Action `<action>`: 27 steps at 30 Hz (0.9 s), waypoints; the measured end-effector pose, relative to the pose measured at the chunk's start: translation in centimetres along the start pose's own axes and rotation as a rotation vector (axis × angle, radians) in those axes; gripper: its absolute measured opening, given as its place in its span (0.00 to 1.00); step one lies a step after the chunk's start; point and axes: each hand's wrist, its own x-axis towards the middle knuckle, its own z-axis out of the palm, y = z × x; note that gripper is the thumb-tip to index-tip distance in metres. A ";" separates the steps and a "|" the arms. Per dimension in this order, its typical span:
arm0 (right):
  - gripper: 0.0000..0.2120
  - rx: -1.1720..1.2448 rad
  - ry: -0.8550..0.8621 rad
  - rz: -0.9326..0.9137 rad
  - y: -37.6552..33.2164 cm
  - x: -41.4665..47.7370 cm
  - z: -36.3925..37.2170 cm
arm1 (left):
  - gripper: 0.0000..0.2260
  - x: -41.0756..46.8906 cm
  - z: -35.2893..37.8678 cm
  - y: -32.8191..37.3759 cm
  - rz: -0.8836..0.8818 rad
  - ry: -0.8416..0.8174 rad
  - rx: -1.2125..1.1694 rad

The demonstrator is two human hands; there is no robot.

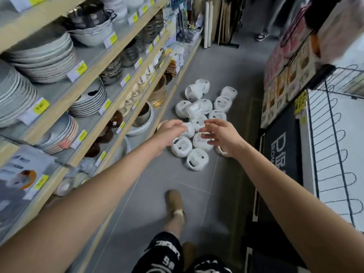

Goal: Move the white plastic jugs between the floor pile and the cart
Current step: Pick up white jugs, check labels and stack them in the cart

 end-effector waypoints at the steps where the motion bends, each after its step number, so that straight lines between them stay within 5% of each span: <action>1: 0.08 -0.008 -0.003 0.005 0.0 1.3 -0.5 | 0.19 1.5 0.2 0.1 -0.011 -0.006 -0.004; 15: 0.09 -0.179 -0.013 0.208 -0.4 24.7 -5.2 | 0.24 26.4 2.4 1.1 -0.230 -0.091 -0.030; 27: 0.16 -0.318 -0.053 0.505 15.2 41.7 -7.7 | 0.20 42.0 11.3 -14.3 -0.658 0.000 -0.249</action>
